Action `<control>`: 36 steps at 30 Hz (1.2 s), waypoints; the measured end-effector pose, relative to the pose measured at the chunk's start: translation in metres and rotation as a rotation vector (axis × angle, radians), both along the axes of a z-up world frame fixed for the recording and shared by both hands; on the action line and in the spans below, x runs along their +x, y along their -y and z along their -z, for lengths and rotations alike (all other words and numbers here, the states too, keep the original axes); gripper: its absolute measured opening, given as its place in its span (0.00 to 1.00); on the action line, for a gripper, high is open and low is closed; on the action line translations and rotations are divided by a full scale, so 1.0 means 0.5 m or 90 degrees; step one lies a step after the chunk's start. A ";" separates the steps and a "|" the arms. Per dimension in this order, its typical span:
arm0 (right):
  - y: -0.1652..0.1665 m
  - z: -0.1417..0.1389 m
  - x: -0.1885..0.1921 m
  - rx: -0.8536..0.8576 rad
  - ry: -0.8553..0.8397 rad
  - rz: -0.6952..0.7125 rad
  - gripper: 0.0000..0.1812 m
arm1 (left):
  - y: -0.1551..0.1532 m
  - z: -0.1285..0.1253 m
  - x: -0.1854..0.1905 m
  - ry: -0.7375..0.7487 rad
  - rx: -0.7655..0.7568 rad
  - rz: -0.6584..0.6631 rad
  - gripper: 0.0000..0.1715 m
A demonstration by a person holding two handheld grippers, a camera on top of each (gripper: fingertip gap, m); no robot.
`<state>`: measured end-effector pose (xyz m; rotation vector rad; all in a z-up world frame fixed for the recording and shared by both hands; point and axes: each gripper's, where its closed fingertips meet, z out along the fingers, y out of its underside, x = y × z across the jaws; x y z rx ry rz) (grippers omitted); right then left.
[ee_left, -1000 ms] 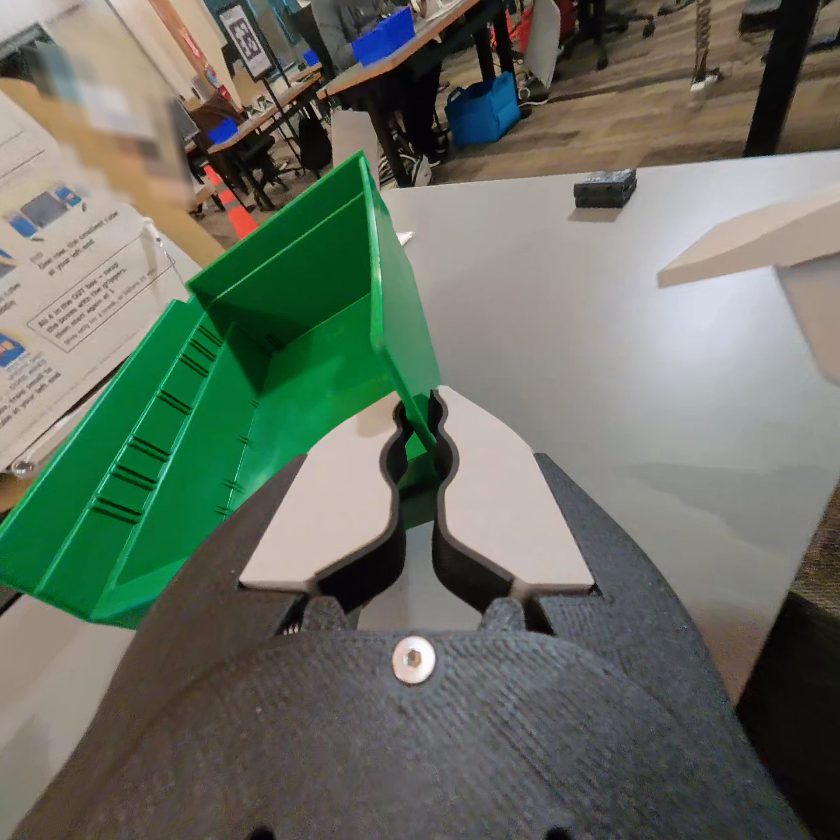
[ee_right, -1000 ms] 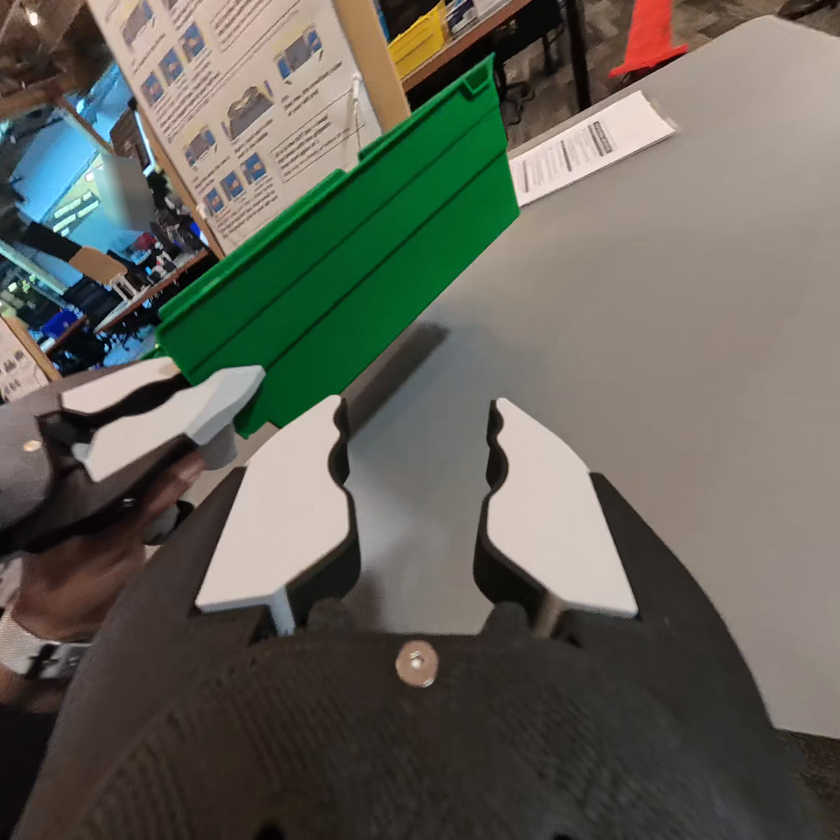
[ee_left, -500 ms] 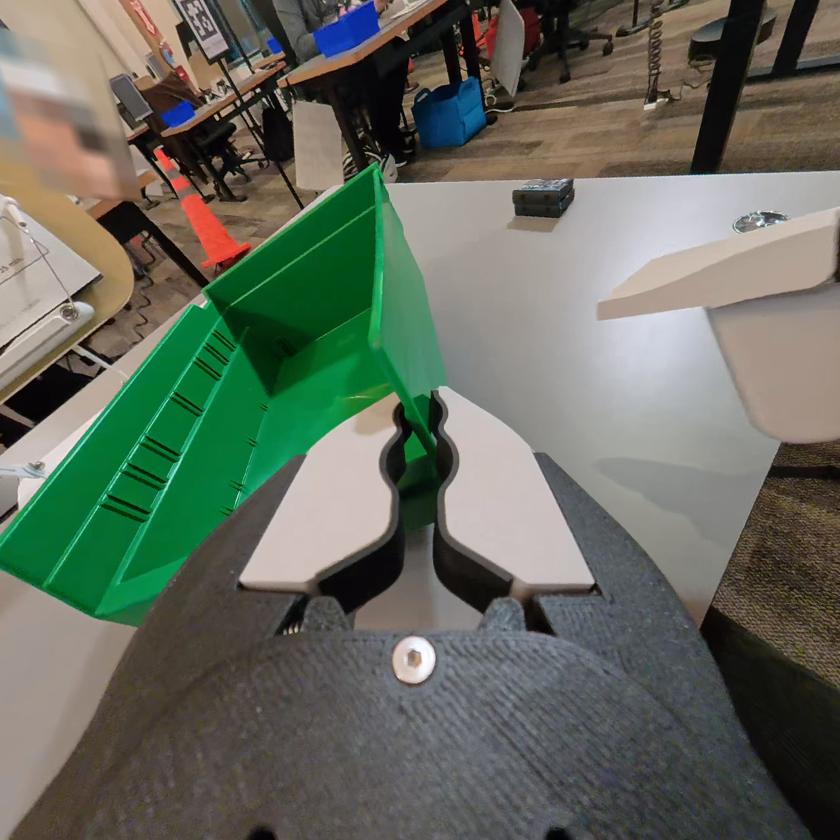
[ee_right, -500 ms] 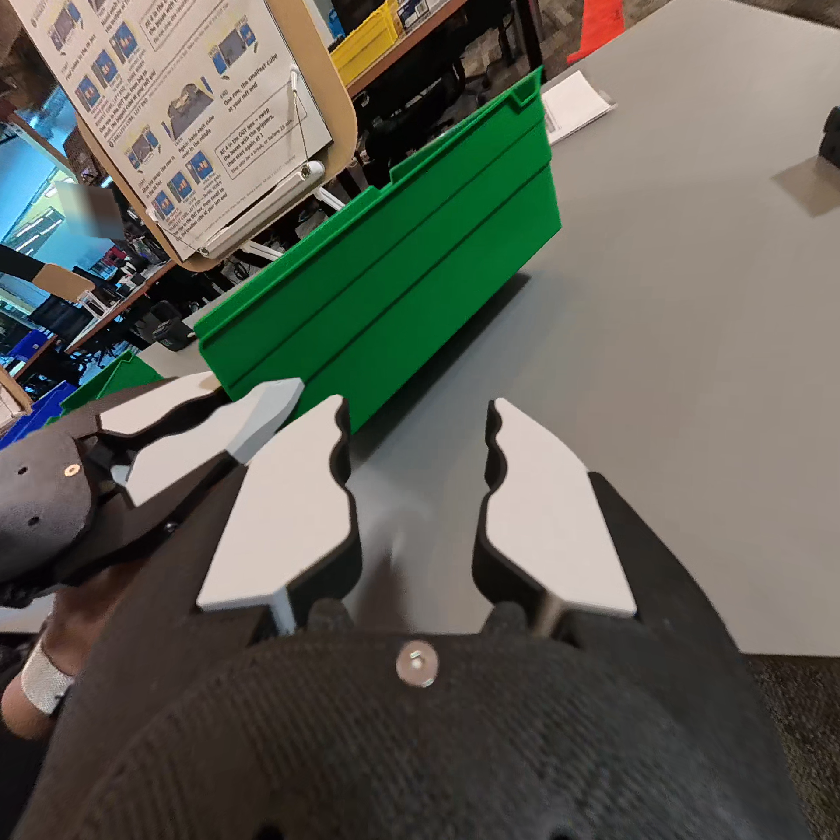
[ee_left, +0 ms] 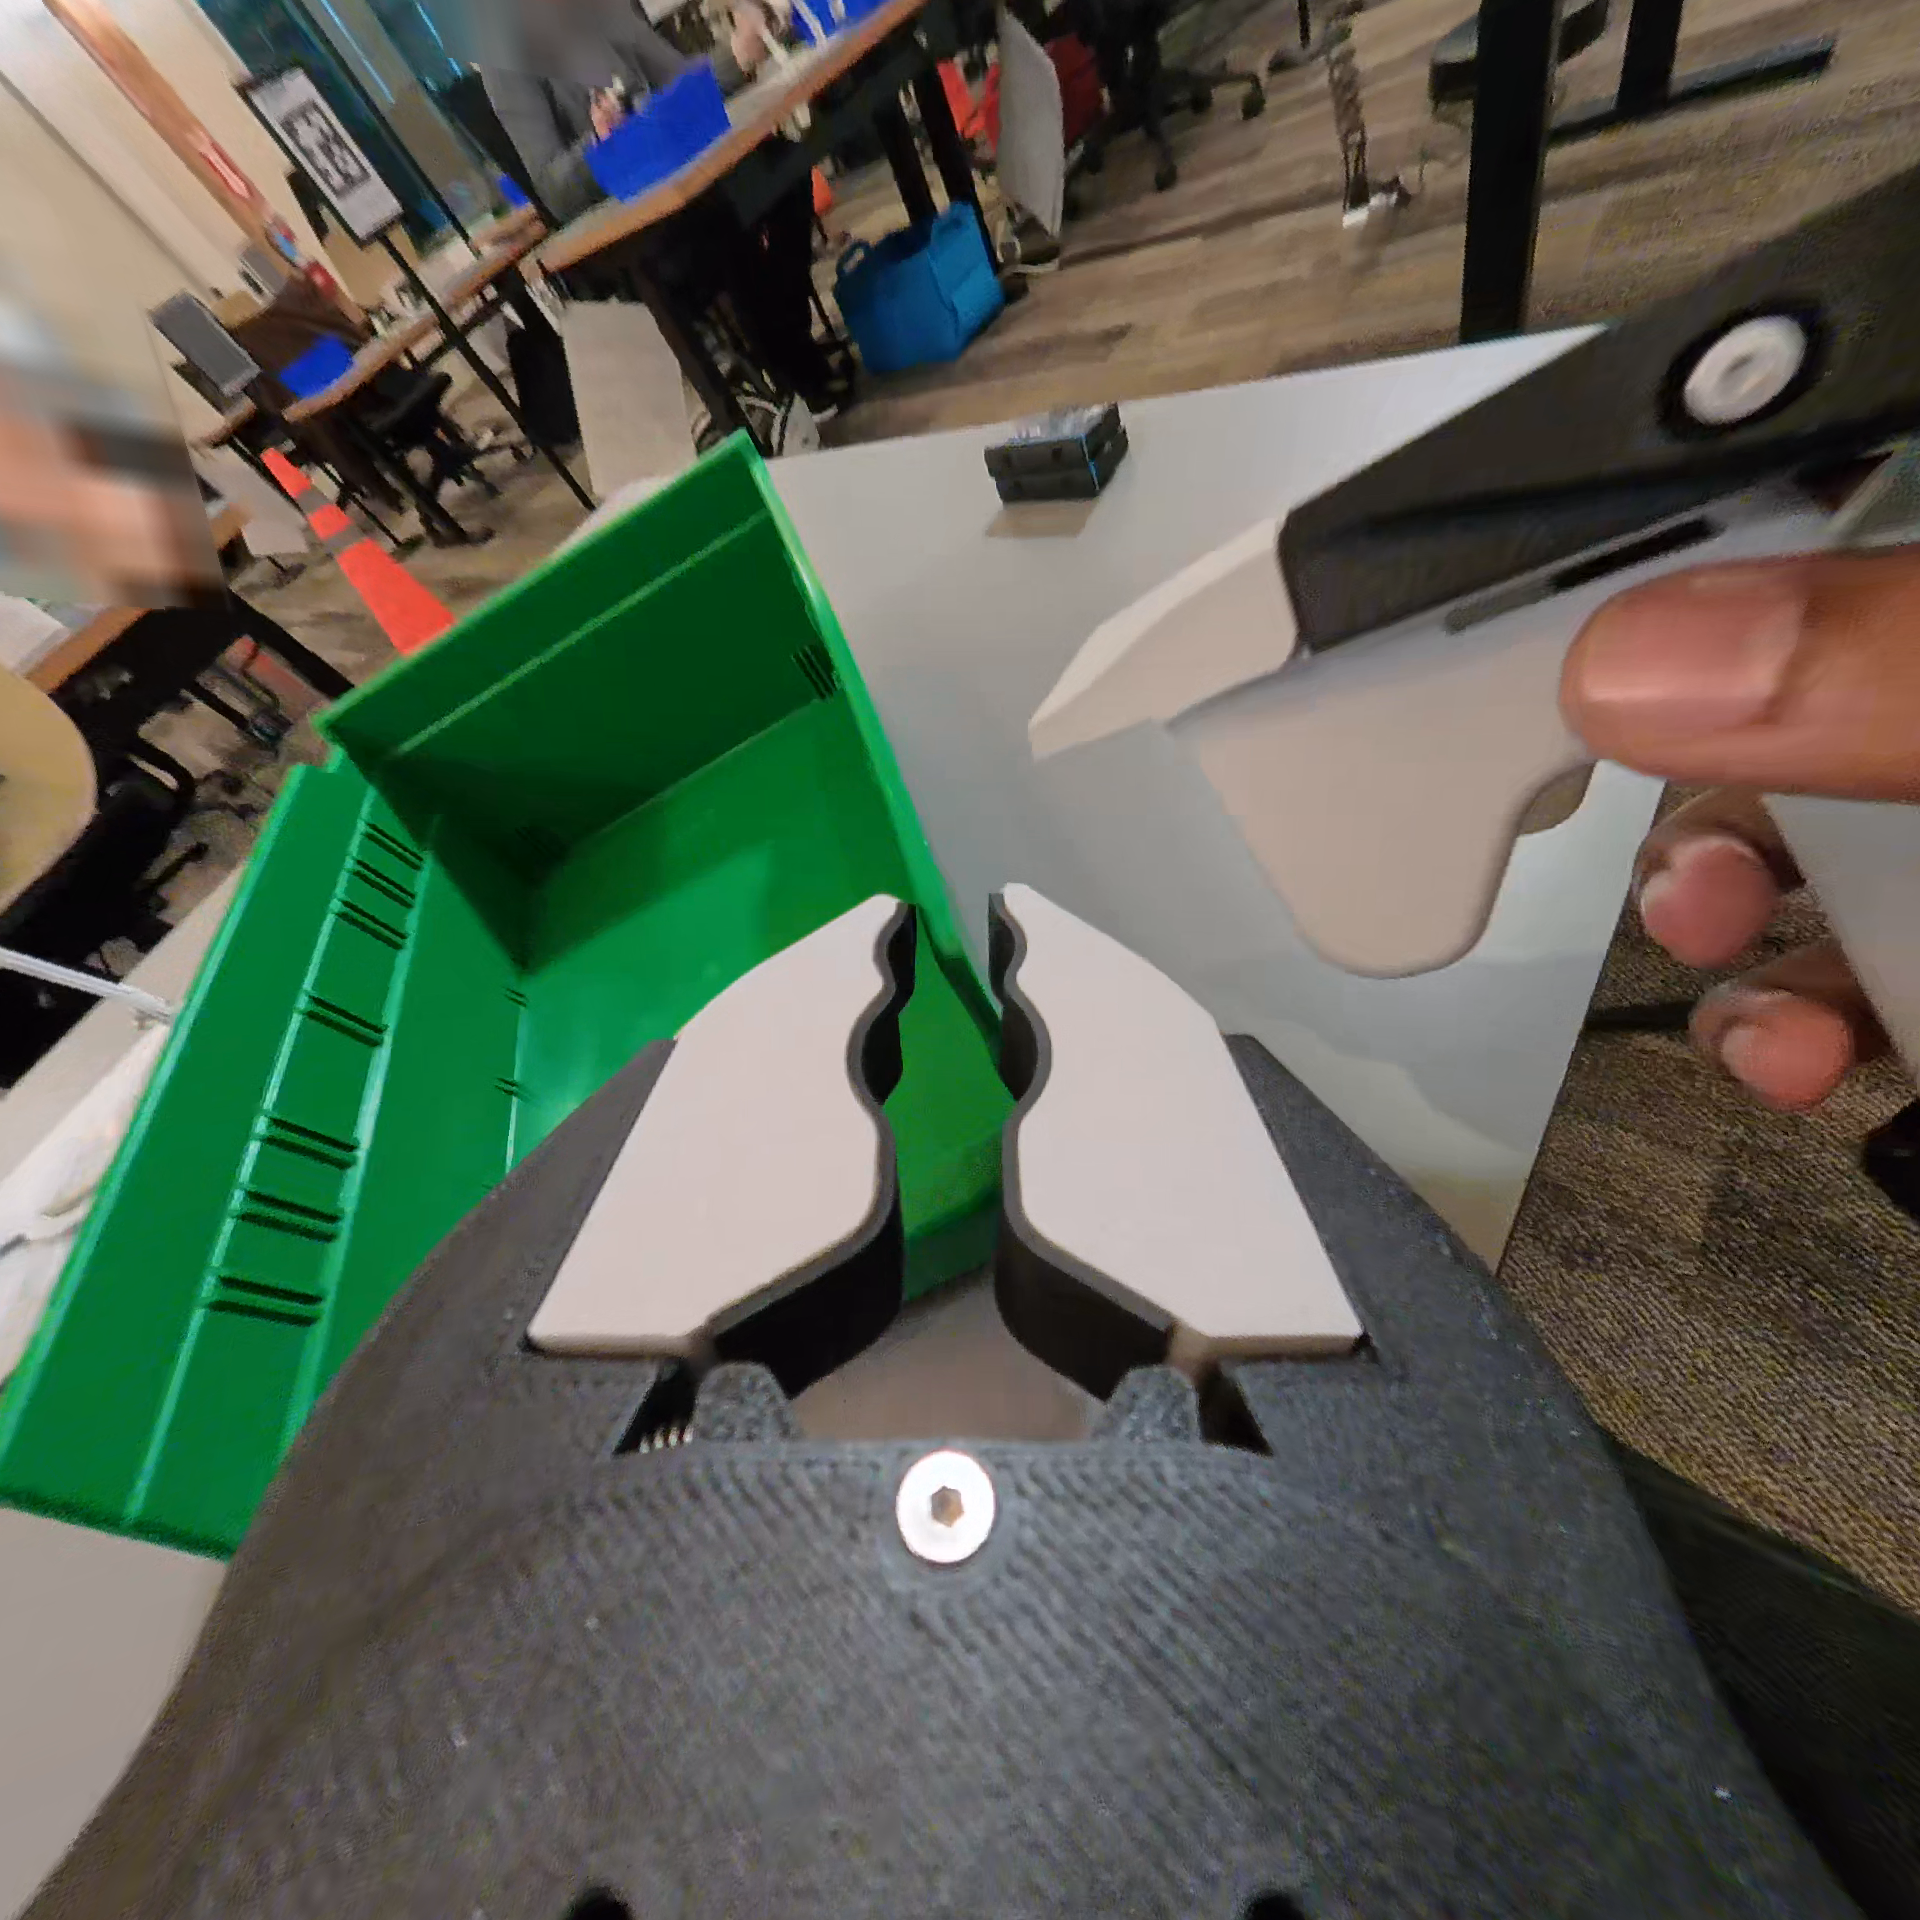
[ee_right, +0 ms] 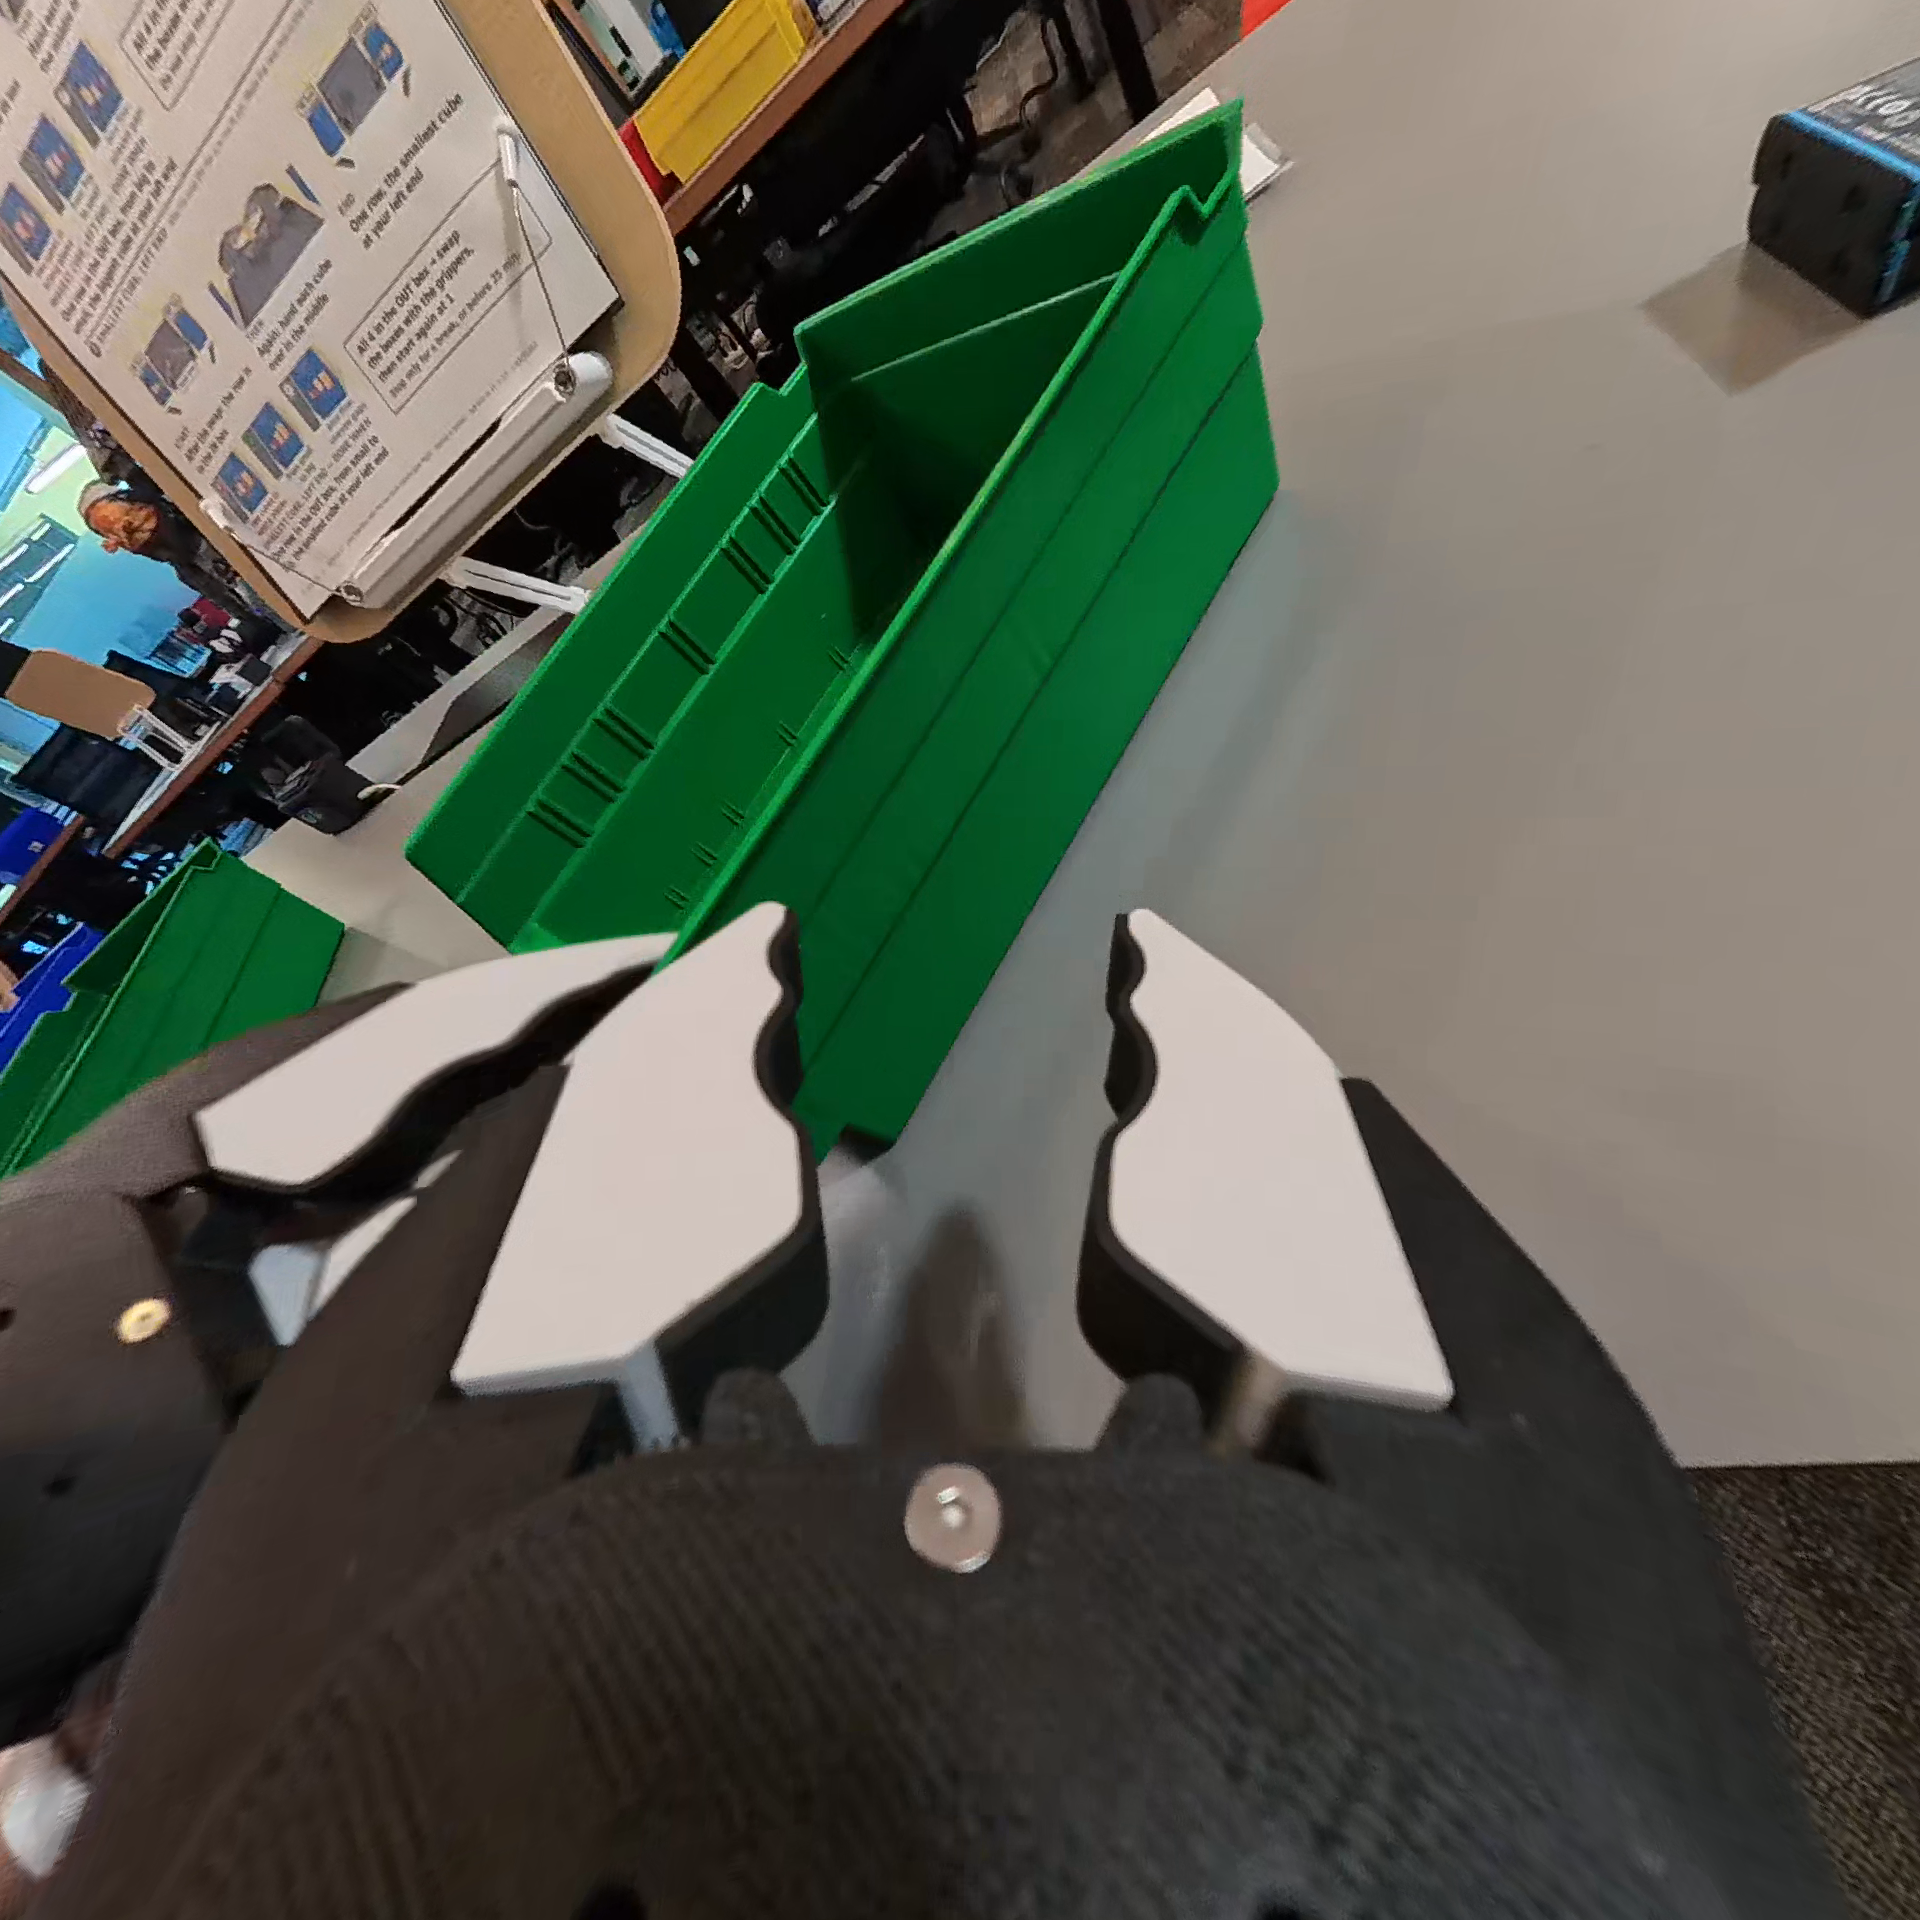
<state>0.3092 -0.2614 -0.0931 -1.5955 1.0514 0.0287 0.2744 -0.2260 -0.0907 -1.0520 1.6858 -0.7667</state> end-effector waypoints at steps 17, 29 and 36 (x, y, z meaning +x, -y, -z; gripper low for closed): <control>-0.128 0.013 -0.110 -0.208 0.220 -0.094 0.49 | -0.416 -0.116 -0.358 -0.006 -0.105 -0.194 0.25; -0.074 0.064 0.021 -0.252 0.143 -0.054 0.15 | -0.736 -0.078 -0.525 0.030 -0.031 -0.481 0.30; 0.024 0.050 0.148 -0.282 0.223 -0.069 0.03 | -0.804 -0.051 -0.568 0.019 -0.105 -0.530 0.30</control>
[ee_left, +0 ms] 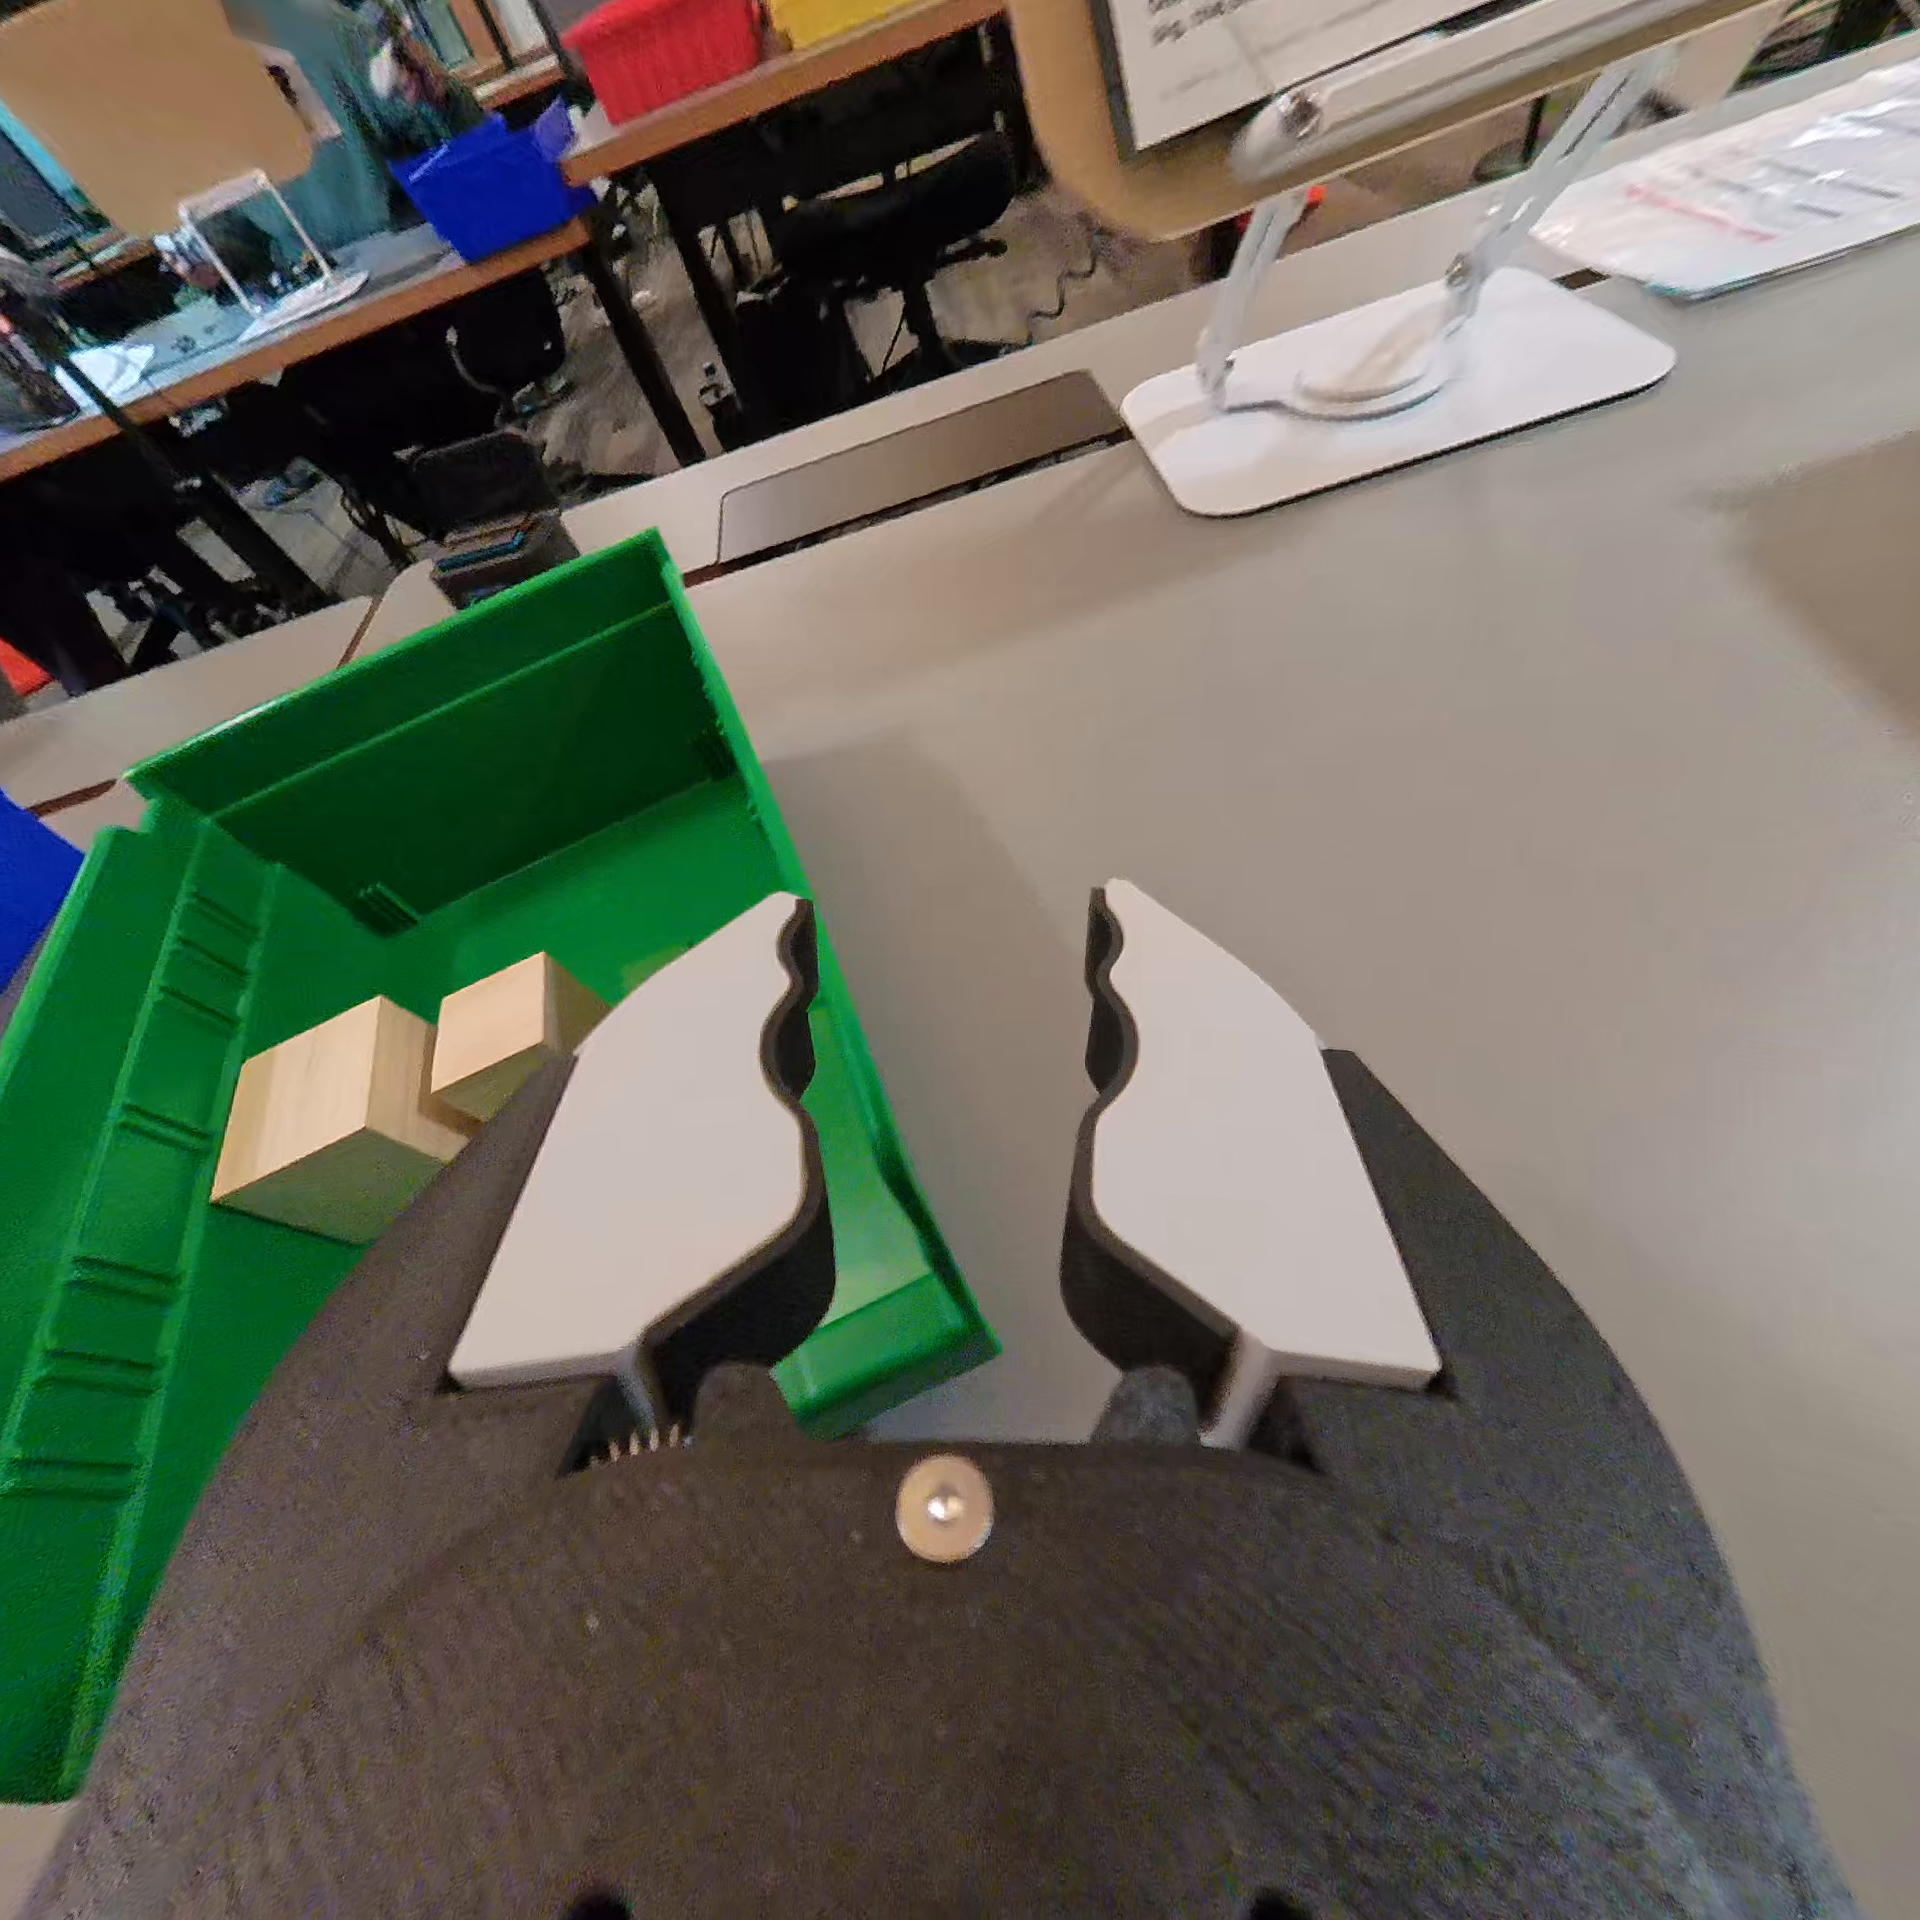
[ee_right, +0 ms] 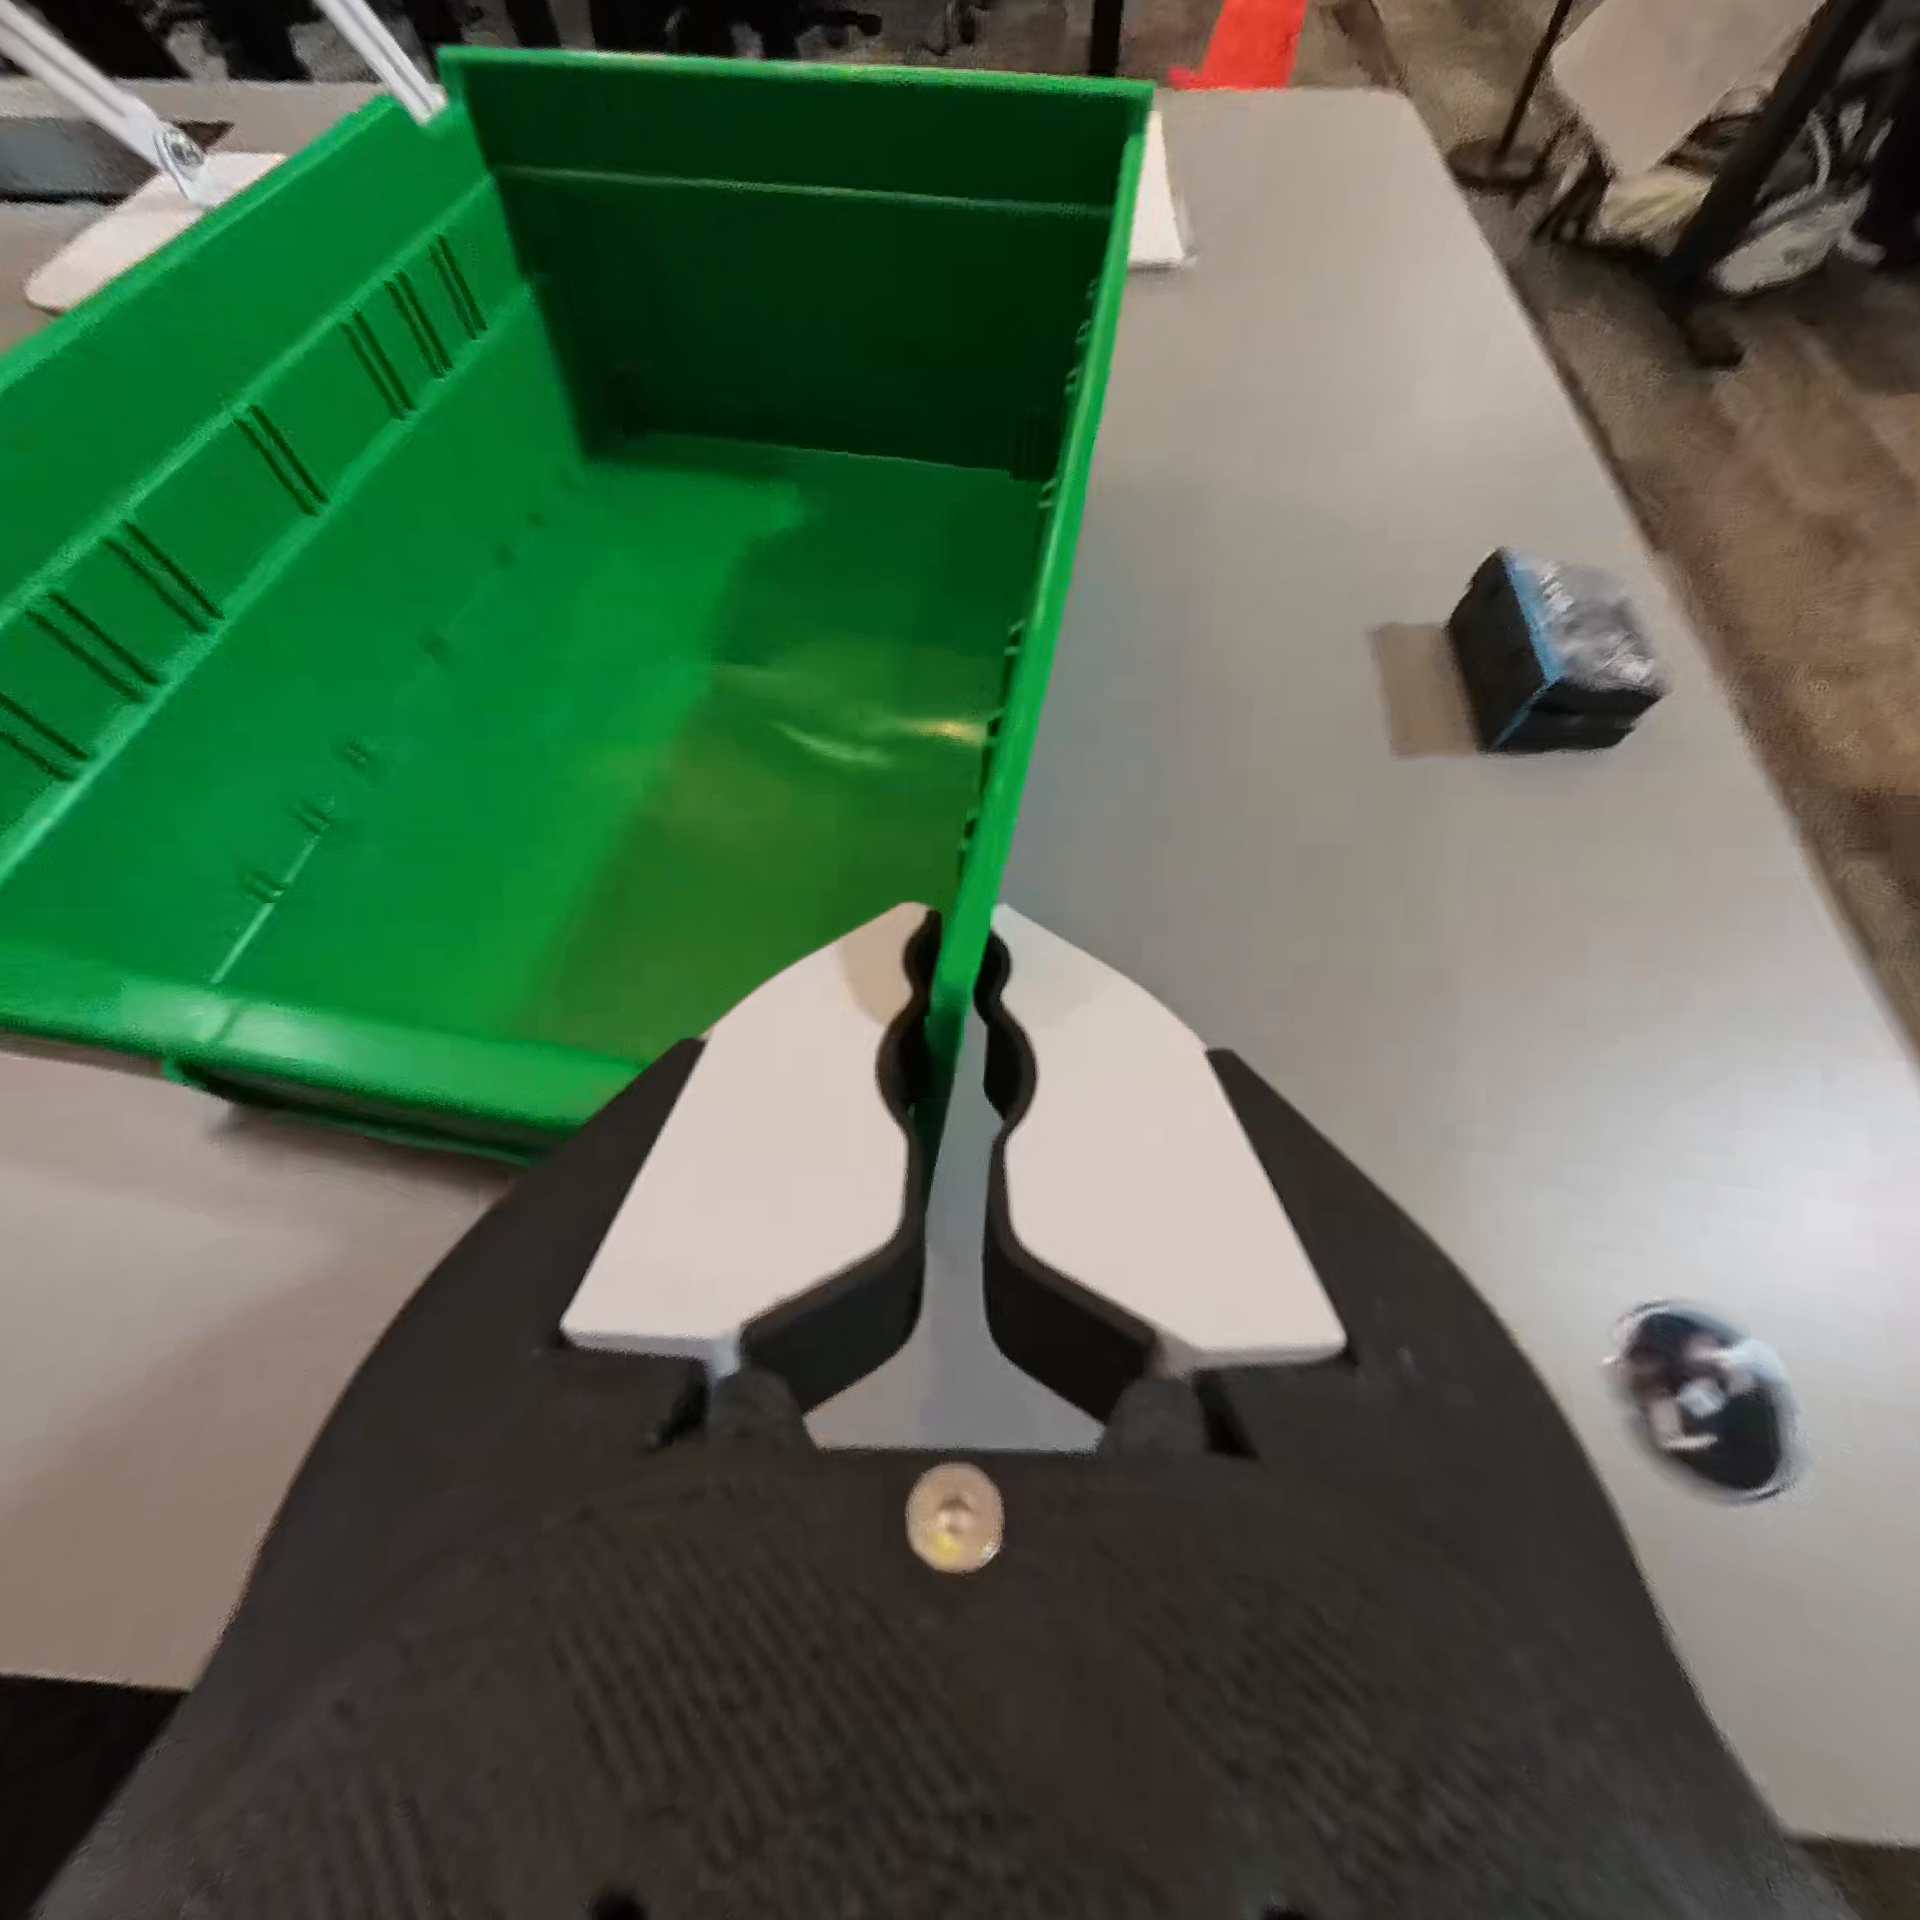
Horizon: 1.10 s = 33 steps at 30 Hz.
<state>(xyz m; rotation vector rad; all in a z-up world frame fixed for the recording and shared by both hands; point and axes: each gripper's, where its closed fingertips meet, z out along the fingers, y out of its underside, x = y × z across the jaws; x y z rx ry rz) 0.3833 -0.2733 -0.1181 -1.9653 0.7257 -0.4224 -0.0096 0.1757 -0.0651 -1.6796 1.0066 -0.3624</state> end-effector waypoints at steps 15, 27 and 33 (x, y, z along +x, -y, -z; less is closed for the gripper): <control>0.050 -0.002 0.127 0.008 -0.017 -0.007 0.02 | -0.027 0.051 -0.019 -0.011 -0.058 -0.012 0.29; 0.095 -0.161 0.136 0.040 0.170 0.102 0.25 | -0.039 0.096 -0.039 -0.032 -0.122 -0.017 0.14; 0.036 -0.296 0.058 0.114 0.268 0.056 0.22 | -0.045 0.098 -0.071 -0.067 -0.118 -0.041 0.09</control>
